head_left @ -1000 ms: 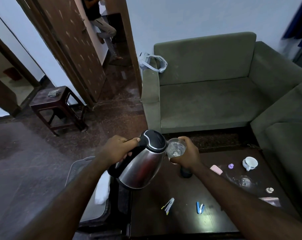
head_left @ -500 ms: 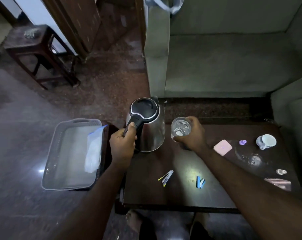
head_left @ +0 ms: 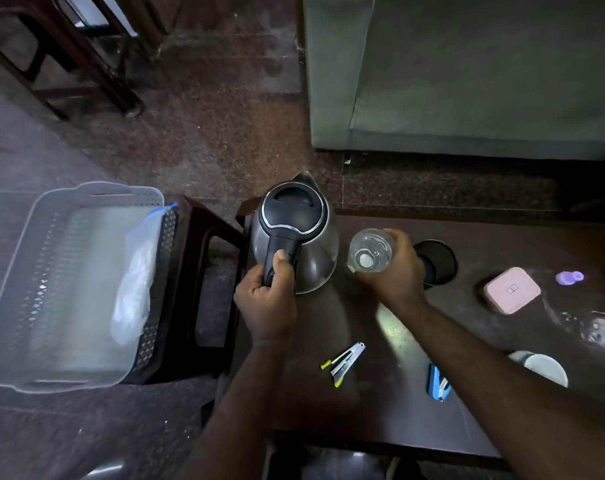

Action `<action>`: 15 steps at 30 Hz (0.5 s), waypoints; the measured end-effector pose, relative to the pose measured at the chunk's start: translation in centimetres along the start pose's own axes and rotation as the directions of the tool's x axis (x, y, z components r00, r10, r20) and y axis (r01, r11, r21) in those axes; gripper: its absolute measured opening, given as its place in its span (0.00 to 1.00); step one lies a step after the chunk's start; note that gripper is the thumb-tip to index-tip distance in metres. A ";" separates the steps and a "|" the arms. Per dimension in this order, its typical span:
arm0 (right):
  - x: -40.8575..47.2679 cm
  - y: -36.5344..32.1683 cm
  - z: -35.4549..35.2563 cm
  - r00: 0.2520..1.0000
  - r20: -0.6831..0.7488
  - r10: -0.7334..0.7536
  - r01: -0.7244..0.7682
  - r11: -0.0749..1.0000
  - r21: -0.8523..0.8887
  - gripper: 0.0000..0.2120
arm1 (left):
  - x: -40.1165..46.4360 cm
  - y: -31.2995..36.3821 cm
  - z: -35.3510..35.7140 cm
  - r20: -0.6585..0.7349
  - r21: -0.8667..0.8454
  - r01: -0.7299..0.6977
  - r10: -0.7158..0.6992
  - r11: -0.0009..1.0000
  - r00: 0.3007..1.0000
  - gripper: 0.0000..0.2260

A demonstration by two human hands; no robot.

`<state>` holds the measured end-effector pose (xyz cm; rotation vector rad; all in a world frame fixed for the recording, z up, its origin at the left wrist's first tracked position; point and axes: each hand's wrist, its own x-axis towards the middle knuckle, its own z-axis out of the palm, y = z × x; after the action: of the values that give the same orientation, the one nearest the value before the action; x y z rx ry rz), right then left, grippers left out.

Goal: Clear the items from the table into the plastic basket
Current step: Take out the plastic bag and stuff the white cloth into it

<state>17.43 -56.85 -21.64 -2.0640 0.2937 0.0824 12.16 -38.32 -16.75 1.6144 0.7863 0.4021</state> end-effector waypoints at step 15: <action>0.2 3.3 1.8 0.998 0.066 0.014 -0.013 1.000 -0.022 0.42 | -0.2 -4.2 0.9 -0.014 -0.100 0.014 -0.016 0.995 1.000 0.26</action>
<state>16.94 -56.86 -25.41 -2.0765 0.2673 0.1622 11.53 -38.95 -20.91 1.5132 0.7772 0.4364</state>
